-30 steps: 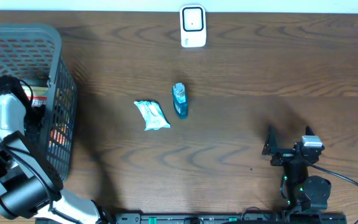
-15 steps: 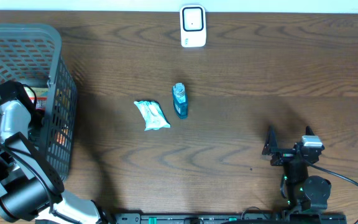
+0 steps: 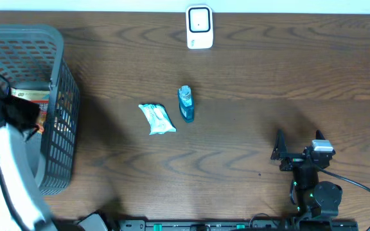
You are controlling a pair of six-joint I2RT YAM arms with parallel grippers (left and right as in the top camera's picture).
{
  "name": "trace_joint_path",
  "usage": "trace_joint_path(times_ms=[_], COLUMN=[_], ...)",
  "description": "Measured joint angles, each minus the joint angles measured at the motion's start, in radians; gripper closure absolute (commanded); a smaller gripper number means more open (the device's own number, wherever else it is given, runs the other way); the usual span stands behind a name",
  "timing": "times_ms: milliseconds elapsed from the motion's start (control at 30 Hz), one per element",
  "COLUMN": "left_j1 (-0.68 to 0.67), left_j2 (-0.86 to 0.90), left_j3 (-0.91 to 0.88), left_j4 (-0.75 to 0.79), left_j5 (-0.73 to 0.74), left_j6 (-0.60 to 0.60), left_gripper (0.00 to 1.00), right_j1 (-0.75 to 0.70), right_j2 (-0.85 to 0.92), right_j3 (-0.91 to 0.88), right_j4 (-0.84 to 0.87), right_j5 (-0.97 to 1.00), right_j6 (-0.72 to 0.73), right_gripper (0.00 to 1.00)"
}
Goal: Scan the item barcode
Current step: 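Lift the Kleenex pack and carry it toward the scanner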
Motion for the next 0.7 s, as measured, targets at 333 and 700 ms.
trace_joint_path(times_ms=[333, 700], left_j1=[-0.035, -0.441], left_j2=[-0.368, -0.462], left_j3=[0.010, 0.010], left_j4=[0.082, 0.183], left_j5=[0.096, 0.270], left_j6=[-0.072, -0.114], left_gripper=[0.62, 0.62], right_j1=[0.000, 0.000], right_j2=[0.000, 0.000], right_j3=[0.000, 0.000], right_j4=[0.000, 0.000], right_j5=[0.000, 0.000], right_j6=[0.000, 0.000], right_gripper=[0.01, 0.01])
